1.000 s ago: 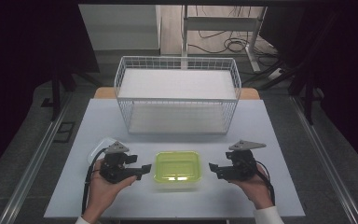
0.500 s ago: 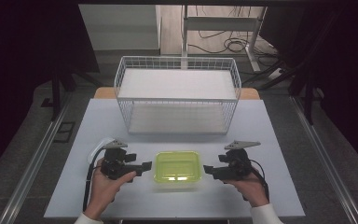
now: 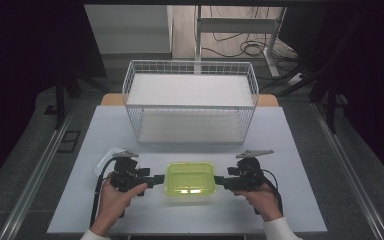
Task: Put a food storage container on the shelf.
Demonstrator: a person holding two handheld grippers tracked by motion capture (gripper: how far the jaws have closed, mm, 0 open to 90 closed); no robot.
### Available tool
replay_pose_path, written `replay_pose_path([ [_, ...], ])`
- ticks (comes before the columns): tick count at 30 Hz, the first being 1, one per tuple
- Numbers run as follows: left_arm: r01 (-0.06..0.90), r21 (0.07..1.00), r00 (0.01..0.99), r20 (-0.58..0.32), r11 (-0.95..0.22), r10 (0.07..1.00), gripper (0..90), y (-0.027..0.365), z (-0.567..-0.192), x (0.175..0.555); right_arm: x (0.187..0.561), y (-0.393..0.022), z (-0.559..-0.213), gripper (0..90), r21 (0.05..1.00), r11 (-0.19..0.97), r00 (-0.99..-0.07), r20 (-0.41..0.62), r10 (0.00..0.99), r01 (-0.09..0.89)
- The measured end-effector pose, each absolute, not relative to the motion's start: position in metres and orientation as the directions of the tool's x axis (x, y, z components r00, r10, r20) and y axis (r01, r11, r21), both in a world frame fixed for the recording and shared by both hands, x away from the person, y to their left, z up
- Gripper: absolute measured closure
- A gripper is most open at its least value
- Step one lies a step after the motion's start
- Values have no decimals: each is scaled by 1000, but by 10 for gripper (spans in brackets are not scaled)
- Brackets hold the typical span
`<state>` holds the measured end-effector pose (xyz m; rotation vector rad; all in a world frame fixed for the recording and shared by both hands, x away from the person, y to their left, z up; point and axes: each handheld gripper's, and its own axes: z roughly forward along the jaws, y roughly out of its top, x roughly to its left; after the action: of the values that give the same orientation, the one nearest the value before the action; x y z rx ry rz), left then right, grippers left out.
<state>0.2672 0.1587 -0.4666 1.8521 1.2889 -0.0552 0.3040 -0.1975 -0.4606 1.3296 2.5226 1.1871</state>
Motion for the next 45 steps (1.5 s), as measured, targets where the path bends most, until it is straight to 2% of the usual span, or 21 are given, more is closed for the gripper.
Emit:
replay_pose_path([
  [6, 799, 586, 469, -467, -135, 749, 309, 148, -474, 271, 312, -195, -467, 351, 624, 333, -617, 313, 722, 707],
  [12, 822, 558, 434, -481, -116, 761, 351, 145, -481, 277, 317, -196, -474, 380, 609, 319, -597, 327, 733, 726],
  [17, 841, 535, 403, -529, -75, 747, 377, 144, -491, 283, 324, -194, -483, 409, 584, 305, -578, 362, 732, 752],
  [25, 851, 521, 395, -545, -71, 740, 422, 142, -502, 288, 330, -193, -489, 457, 556, 296, -565, 409, 716, 777],
  [34, 872, 484, 388, -587, -76, 711, 517, 135, -510, 294, 333, -196, -496, 534, 525, 276, -547, 480, 686, 806],
  [40, 876, 477, 387, -611, -68, 691, 582, 135, -513, 296, 333, -196, -498, 620, 493, 256, -522, 535, 664, 831],
  [41, 882, 468, 380, -635, -56, 673, 612, 137, -514, 296, 333, -196, -500, 664, 486, 252, -517, 550, 656, 837],
  [45, 883, 464, 385, -644, -62, 661, 655, 137, -517, 296, 334, -195, -503, 685, 470, 241, -502, 578, 643, 849],
])
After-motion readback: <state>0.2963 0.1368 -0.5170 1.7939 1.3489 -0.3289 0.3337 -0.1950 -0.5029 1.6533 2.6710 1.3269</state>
